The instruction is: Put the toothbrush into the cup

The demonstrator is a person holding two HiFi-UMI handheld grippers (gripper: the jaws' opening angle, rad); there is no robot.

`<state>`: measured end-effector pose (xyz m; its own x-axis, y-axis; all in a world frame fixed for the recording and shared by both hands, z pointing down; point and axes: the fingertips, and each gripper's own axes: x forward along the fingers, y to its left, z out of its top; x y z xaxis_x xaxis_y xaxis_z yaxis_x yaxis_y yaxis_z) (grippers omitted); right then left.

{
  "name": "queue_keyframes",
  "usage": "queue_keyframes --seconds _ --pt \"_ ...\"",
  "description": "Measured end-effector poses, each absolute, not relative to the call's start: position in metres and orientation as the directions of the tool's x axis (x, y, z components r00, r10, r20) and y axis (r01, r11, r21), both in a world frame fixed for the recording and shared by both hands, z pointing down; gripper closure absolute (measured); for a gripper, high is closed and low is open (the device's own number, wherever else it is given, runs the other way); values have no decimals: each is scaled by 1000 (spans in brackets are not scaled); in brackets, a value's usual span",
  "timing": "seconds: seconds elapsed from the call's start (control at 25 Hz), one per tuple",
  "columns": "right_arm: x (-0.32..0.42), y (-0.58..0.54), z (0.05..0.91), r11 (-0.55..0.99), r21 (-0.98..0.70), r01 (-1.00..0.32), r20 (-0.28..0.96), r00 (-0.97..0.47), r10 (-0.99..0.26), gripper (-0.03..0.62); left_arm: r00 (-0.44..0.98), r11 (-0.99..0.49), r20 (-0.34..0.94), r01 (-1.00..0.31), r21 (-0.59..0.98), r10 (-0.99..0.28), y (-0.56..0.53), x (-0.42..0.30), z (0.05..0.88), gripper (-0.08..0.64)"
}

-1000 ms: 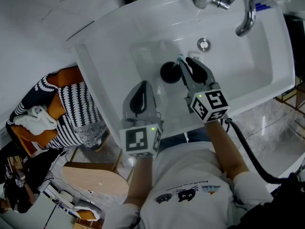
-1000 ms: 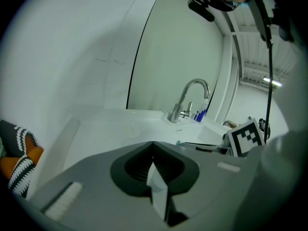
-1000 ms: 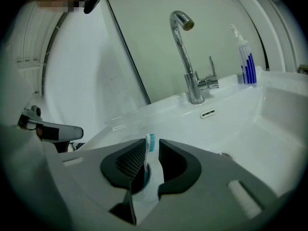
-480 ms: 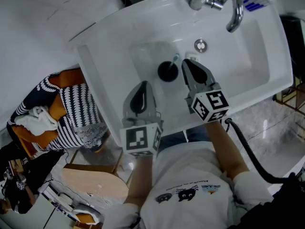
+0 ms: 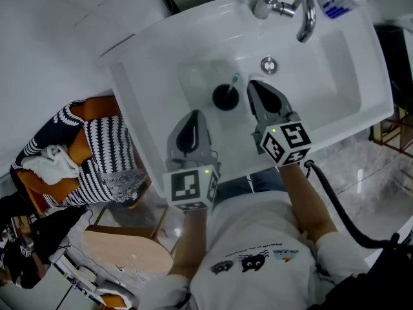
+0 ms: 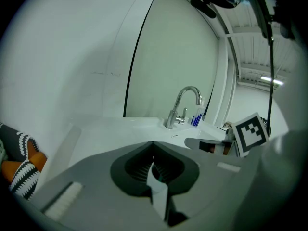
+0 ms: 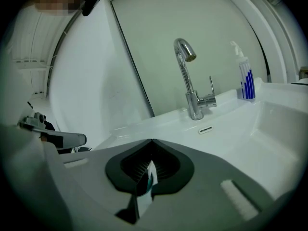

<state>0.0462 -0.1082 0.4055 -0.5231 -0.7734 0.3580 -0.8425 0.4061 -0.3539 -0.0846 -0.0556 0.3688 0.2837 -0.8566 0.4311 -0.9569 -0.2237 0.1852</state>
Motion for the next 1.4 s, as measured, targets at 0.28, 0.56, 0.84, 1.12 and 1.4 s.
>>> queue_keyframes --seconds 0.28,0.56,0.84,1.12,1.4 --pt "43 -104 397 418 -336 -844 362 -525 -770 592 285 -227 419 -956 185 -862 -53 -85 363 560" --pt "44 -105 388 424 -321 -847 357 -523 -774 592 291 -235 408 -955 183 -866 -52 -85 360 560" --pt "44 -106 387 424 -319 -848 360 -522 -773 592 293 -238 409 -954 181 -864 -54 -85 359 560" --pt "42 -105 388 423 -313 -850 364 -519 -774 592 297 -241 408 -953 182 -863 -53 -86 360 560" --pt "43 -103 388 421 -313 -851 366 -517 -774 592 297 -239 411 -953 187 -862 -51 -86 361 560"
